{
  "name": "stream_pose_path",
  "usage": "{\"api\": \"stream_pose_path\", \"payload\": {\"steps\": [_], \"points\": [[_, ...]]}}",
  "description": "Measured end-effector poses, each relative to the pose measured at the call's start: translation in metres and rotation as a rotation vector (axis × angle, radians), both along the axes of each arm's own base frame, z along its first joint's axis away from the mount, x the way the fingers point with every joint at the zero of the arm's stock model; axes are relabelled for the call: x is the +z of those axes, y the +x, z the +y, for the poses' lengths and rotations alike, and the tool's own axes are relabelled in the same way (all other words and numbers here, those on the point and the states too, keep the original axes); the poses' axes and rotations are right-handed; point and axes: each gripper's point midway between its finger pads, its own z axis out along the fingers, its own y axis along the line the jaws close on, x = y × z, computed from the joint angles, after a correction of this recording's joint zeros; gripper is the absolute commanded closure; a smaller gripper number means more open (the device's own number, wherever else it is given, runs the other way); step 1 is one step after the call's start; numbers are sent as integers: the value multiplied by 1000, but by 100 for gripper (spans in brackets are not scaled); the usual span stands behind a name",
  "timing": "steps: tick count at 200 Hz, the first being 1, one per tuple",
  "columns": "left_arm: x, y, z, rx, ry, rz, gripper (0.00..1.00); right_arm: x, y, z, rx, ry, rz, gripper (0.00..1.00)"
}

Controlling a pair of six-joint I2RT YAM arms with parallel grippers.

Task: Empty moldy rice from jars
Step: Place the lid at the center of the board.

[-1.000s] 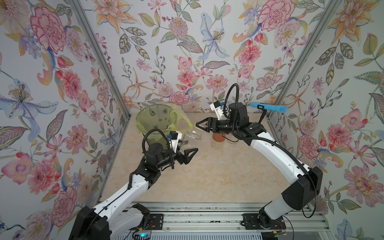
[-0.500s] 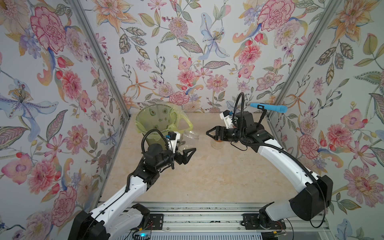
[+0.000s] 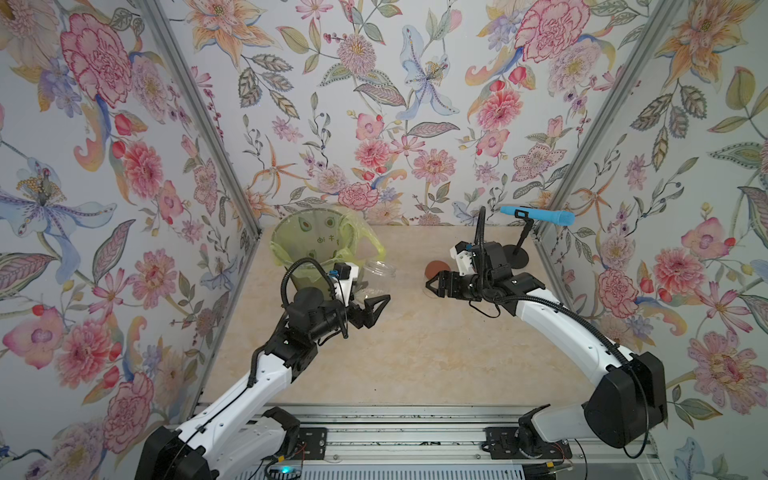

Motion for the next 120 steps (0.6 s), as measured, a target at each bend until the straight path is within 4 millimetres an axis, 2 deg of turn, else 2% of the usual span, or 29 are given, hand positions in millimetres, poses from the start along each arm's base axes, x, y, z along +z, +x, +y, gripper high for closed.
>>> {"api": "stream_pose_path", "payload": {"steps": [38, 120], "points": [[0, 0, 1, 6, 3, 2, 100, -25, 0, -19, -58, -68, 29, 47], [-5, 1, 4, 24, 23, 8, 100, -66, -2, -56, -174, -217, 63, 45]]}}
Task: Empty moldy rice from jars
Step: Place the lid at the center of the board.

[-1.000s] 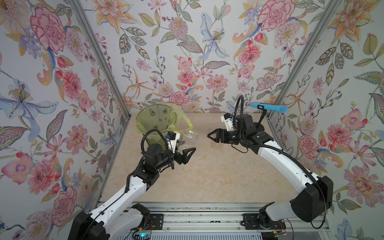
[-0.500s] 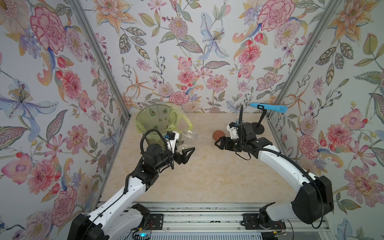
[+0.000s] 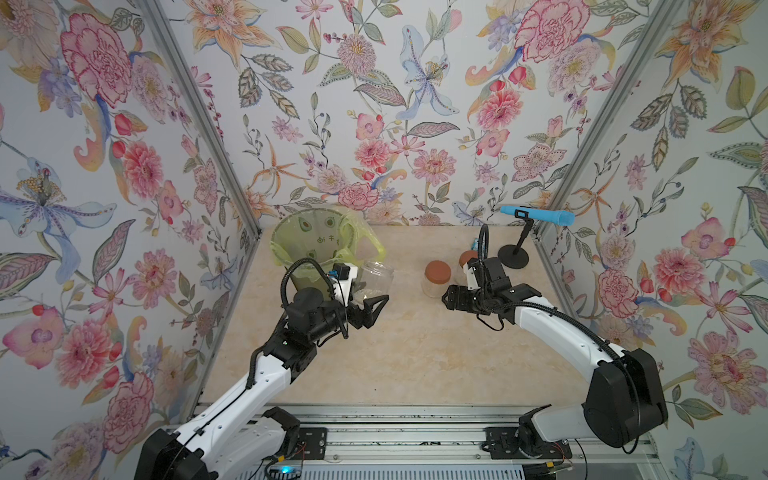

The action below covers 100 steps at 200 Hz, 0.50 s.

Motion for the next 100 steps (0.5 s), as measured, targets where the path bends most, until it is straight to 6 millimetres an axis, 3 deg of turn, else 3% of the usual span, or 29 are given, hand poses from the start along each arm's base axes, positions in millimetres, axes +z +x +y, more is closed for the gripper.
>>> {"api": "stream_pose_path", "payload": {"steps": [100], "points": [[8, 1, 0, -3, 19, -7, 100, -61, 3, -39, -133, -172, 103, 45]]}}
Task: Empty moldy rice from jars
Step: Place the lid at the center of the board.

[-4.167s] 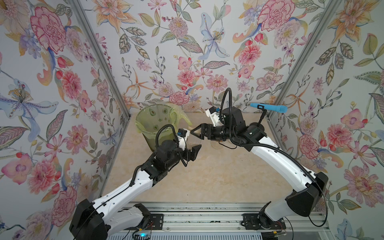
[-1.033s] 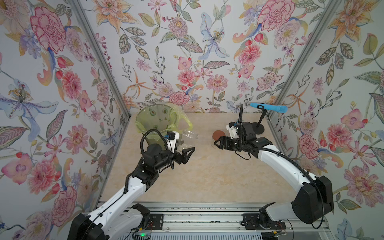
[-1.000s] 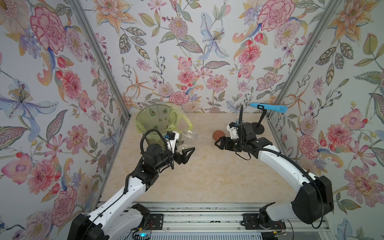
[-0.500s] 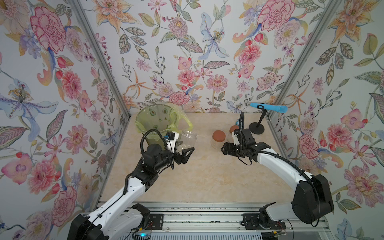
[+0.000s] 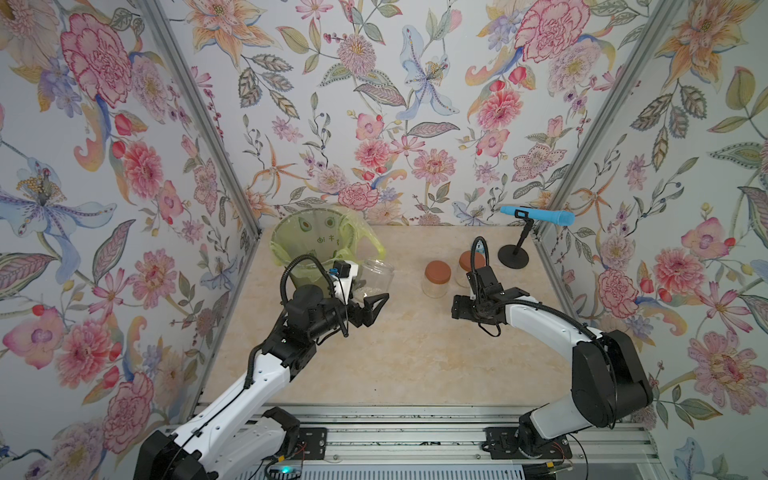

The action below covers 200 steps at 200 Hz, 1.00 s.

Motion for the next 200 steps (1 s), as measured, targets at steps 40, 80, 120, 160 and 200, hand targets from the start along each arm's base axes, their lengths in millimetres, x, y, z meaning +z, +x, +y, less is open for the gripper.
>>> {"api": "stream_pose_path", "payload": {"steps": [40, 80, 120, 160, 200], "points": [[1, 2, -1, -2, 13, 0, 100, -19, 2, -7, -30, -40, 31, 44], [1, 2, -1, -2, 16, 4, 100, -31, 5, -11, -50, -67, 43, 45], [1, 2, -1, -2, 16, 4, 100, -36, 6, -12, -64, -70, 40, 43], [2, 2, -1, -2, 16, 4, 100, -53, -4, -14, -61, -86, 81, 40], [4, -1, 1, 2, 16, 4, 100, -54, -4, -13, -61, -90, 78, 7]]}}
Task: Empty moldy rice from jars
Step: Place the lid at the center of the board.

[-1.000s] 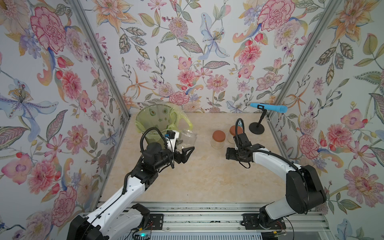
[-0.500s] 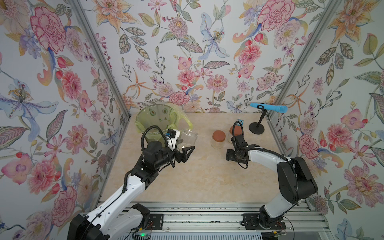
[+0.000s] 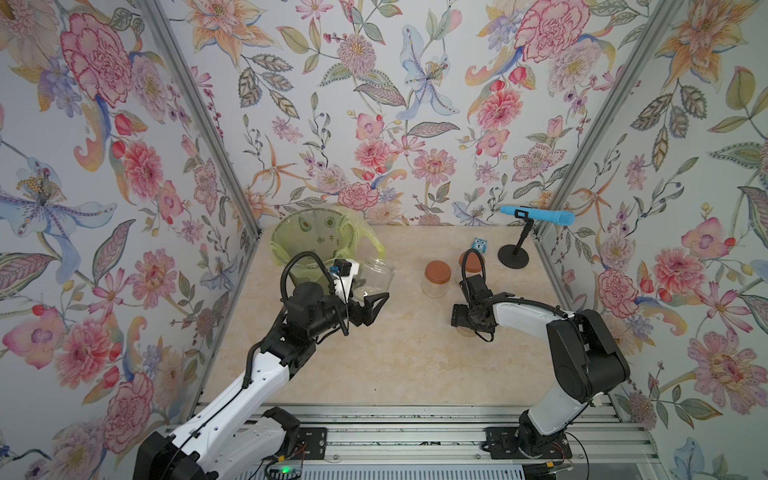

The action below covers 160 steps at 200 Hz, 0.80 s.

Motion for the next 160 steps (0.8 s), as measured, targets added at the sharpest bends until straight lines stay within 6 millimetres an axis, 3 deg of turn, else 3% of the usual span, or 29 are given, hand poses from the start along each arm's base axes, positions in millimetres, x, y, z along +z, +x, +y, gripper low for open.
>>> {"api": "stream_pose_path", "payload": {"steps": [7, 67, 99, 160], "points": [[0, 0, 1, 2, 1, 0, 100, 0, 0, 0, -2, -1, -1, 0], [-11, 2, 9, 53, 45, 36, 100, 6, -22, 3, 39, -41, 64, 0], [-9, 6, 15, 89, 70, 41, 100, 36, -23, 16, 76, -27, 28, 0], [2, 19, 15, 128, 98, 55, 100, 107, -14, 62, 177, 51, -74, 0]]}}
